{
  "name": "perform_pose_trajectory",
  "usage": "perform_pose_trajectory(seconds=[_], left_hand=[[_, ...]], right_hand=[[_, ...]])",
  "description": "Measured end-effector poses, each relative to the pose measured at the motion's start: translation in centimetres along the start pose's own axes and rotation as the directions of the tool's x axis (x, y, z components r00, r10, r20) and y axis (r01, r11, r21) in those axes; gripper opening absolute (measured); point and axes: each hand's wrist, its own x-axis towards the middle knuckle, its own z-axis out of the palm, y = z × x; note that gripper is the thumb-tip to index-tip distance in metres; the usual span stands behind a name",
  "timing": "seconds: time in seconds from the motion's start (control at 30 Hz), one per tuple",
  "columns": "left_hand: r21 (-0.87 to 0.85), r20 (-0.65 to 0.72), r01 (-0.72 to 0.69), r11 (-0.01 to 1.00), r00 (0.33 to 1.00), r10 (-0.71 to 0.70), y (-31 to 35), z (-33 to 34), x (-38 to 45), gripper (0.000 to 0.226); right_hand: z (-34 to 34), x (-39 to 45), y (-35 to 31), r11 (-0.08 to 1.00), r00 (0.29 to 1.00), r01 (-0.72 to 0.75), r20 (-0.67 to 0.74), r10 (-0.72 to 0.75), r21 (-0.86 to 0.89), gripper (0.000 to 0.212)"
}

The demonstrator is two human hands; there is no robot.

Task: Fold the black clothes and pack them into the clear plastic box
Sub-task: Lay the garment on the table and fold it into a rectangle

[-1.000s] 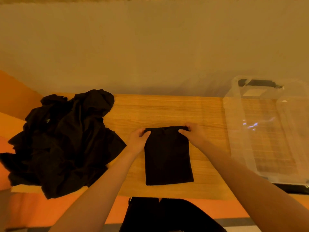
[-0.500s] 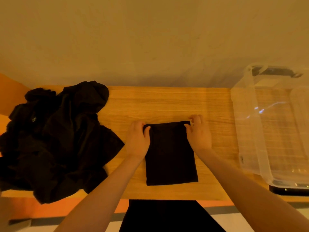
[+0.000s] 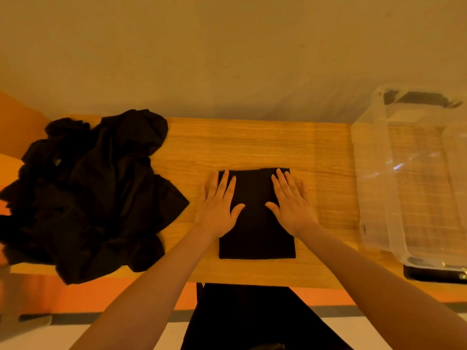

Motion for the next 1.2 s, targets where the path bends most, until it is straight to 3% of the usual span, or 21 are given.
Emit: perform_pose_trajectory(seconds=[0.07, 0.13, 0.23, 0.3, 0.37, 0.5, 0.57, 0.63, 0.7, 0.8, 0.9, 1.07, 1.2], left_hand=[[0.063, -0.09, -0.067, 0.996, 0.993, 0.072, 0.4, -0.4, -1.5, 0.074], [0.106, -0.162, -0.215, 0.971, 0.96, 0.231, 0.9, 0.1, -4.0, 0.068], [0.129, -0.103, -0.381, 0.916, 0.913, 0.394, 0.8, 2.4, -8.5, 0.064], [0.156, -0.044, -0.357, 0.921, 0.929, 0.367, 0.1, 3.9, -10.3, 0.064], [0.133, -0.02, -0.308, 0.942, 0.95, 0.313, -0.5, 4.6, -10.8, 0.062], [0.103, -0.024, -0.285, 0.953, 0.957, 0.289, -0.6, 4.3, -10.5, 0.052], [0.109, -0.054, -0.303, 0.947, 0.949, 0.31, -0.4, 3.7, -10.4, 0.048], [0.09, -0.104, -0.297, 0.951, 0.946, 0.306, -0.2, 3.1, -10.4, 0.045], [0.02, -0.165, -0.266, 0.964, 0.95, 0.265, 0.0, 2.5, -10.2, 0.04], [-0.328, -0.202, -0.17, 0.929, 0.974, 0.107, 0.7, 1.1, -10.1, 0.028], [-0.612, -0.083, 0.023, 0.791, 0.992, -0.093, 1.3, -1.6, -9.7, 0.023], [-0.741, -0.101, 0.032, 0.671, 0.982, -0.158, 1.3, -4.8, -7.9, 0.013], [-0.795, -0.064, 0.08, 0.601, 0.975, -0.215, 1.6, -5.5, -5.9, 0.015]], right_hand=[[-0.4, -0.9, -0.1, 0.999, 0.996, 0.049, -0.074, -0.048, 0.002, 0.08], [-0.3, -2.8, -0.1, 0.983, 0.971, 0.181, -0.155, -0.184, -0.034, 0.074], [1.6, -6.6, 0.3, 0.931, 0.932, 0.35, -0.06, -0.357, -0.105, 0.065], [3.0, -8.5, 0.7, 0.918, 0.928, 0.374, 0.053, -0.37, -0.133, 0.066], [3.7, -9.1, 1.2, 0.927, 0.937, 0.349, 0.079, -0.341, -0.138, 0.066], [4.2, -8.9, 1.1, 0.914, 0.914, 0.352, -0.136, -0.382, -0.201, 0.046], [4.1, -8.9, 0.9, 0.906, 0.894, 0.379, -0.178, -0.411, -0.191, 0.049], [3.9, -8.9, 1.1, 0.919, 0.901, 0.374, -0.188, -0.392, -0.122, 0.055], [3.3, -9.0, 1.0, 0.926, 0.902, 0.375, -0.212, -0.375, -0.042, 0.046], [1.1, -9.2, 0.5, 0.907, 0.962, 0.26, -0.169, -0.214, 0.331, 0.03], [-1.8, -9.1, 0.4, 0.775, 0.999, 0.038, -0.002, -0.047, 0.631, 0.031], [-4.8, -7.4, 0.4, 0.631, 1.0, -0.004, -0.016, 0.027, 0.776, 0.016], [-5.2, -5.7, 0.4, 0.547, 0.992, -0.079, 0.01, 0.128, 0.833, 0.018]])
